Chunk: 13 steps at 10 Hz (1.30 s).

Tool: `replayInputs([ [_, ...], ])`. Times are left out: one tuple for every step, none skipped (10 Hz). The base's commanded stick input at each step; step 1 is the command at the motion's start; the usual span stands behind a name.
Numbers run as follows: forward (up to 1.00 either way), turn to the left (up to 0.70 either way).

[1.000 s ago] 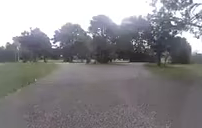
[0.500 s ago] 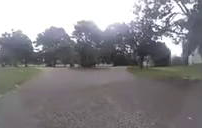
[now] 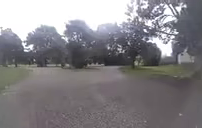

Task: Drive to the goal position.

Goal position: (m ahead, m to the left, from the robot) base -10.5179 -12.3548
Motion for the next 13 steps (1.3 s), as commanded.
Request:
replayInputs([
  [0.0, -0.45],
  [0.0, -0.45],
  [0.0, -0.45],
  [0.0, -0.45],
  [0.0, -0.45],
  [0.0, -0.45],
  [0.0, -0.45],
  [0.0, -0.45],
  [0.0, -0.45],
  [0.0, -0.45],
  [0.0, -0.45],
  [0.0, 0.45],
  [0.0, 0.45],
])
